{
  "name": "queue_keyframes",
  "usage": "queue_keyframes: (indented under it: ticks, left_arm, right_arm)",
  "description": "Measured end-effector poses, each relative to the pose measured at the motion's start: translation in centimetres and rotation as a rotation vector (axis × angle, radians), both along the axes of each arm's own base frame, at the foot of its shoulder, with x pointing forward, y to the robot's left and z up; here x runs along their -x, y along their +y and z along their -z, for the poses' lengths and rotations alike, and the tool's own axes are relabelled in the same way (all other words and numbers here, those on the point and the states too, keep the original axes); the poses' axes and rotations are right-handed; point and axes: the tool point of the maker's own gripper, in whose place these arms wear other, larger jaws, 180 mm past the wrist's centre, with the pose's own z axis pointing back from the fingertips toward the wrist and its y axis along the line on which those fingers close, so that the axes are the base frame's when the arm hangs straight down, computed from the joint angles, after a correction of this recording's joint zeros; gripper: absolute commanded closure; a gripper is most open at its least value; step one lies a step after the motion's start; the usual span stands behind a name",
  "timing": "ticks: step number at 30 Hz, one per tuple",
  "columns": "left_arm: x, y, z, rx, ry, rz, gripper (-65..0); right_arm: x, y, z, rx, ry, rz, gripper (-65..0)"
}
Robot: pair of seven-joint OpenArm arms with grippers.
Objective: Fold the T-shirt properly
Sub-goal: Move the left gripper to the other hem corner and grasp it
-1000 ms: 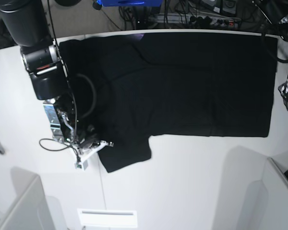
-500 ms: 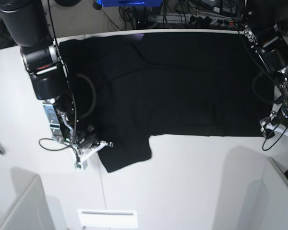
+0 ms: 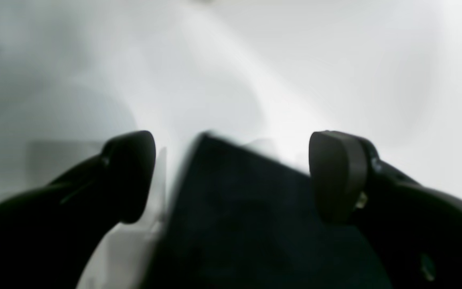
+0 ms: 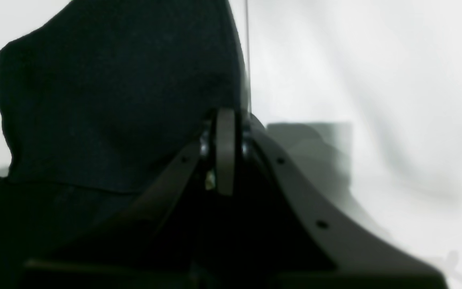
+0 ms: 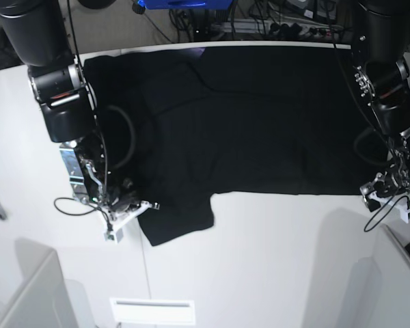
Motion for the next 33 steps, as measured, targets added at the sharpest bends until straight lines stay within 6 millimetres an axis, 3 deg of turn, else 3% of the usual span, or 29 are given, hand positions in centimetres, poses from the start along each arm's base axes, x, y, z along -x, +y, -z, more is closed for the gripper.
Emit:
queue_keyframes:
  ticks: [9, 23, 26, 33]
  left_arm:
    - [0.1, 0.3, 1.9, -0.059, 0.021, 0.016, -57.8]
    - [0.2, 0.5, 2.2, -0.063, 0.02, 0.008, -56.8]
    - [0.3, 0.5, 2.3, -0.064, 0.016, 0.006, -44.8]
    - [-0.3, -0.7, 2.6, -0.038, -0.005, 0.011, -4.1]
  right_arm:
    - [-0.3, -0.7, -0.3, 0.009, -0.005, 0.005, 0.0]
    - [-0.3, -0.6, -0.3, 0.009, -0.003, 0.004, 0.0]
    - [-0.3, -0.6, -0.3, 0.009, -0.003, 0.004, 0.0]
    - [-0.1, -0.7, -0.1, 0.009, 0.0, 0.005, 0.0]
